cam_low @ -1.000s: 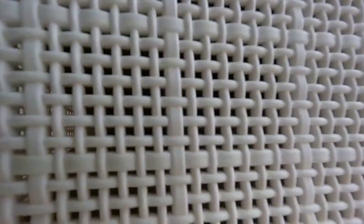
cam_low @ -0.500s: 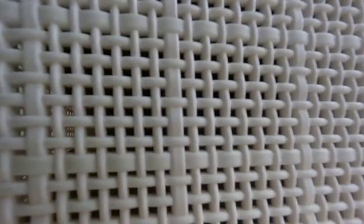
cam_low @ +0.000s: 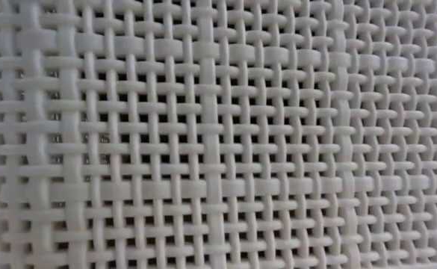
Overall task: Sort clothes
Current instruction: Adjust the blue long sleeve shirt in the white bin
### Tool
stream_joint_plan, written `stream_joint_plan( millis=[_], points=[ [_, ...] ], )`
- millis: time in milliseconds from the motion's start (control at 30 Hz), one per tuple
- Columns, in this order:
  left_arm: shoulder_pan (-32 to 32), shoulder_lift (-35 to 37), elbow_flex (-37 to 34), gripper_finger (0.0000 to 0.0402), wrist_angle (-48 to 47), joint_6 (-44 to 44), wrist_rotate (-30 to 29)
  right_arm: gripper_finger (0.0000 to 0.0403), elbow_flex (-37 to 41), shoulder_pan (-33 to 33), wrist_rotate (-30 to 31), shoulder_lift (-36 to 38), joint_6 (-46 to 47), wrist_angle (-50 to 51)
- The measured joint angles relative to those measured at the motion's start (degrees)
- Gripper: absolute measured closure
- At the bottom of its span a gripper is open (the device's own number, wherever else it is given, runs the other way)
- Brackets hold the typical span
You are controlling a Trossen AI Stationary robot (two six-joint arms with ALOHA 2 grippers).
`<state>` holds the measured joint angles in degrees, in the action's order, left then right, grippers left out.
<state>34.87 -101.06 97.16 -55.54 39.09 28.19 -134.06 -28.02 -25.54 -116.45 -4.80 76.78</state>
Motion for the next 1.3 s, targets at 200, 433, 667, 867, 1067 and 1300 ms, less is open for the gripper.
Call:
stream_joint_plan(
  millis=[200,433,667,867,1067,1300],
  points=[
    [-1.6,0.5,7.4,0.0401,-0.5,-0.6,4.1,0.0115,0.0,0.7,0.1,-1.9,0.7,-4.3],
    [-5.7,0.2,12.1,0.0402,-2.7,2.6,0.1,0.0182,0.0,1.4,0.0,-2.1,-4.9,-8.0],
    [-9.1,0.0,17.0,0.0401,-4.0,-1.2,-8.5,0.0378,-0.1,2.3,0.2,1.1,-9.0,-7.3],
    [-12.3,-0.1,24.6,0.0351,-9.2,-12.8,-13.6,0.0393,-0.1,2.9,0.0,10.0,-10.0,2.4],
    [-17.4,-0.1,34.5,0.0257,-9.0,-27.1,-14.9,0.0394,0.3,7.4,-10.4,20.6,-2.3,9.3],
    [-25.4,2.0,36.3,0.0213,-2.0,-42.9,-15.3,0.0394,7.8,30.9,-1.4,31.2,12.7,-1.2]
  ],
)
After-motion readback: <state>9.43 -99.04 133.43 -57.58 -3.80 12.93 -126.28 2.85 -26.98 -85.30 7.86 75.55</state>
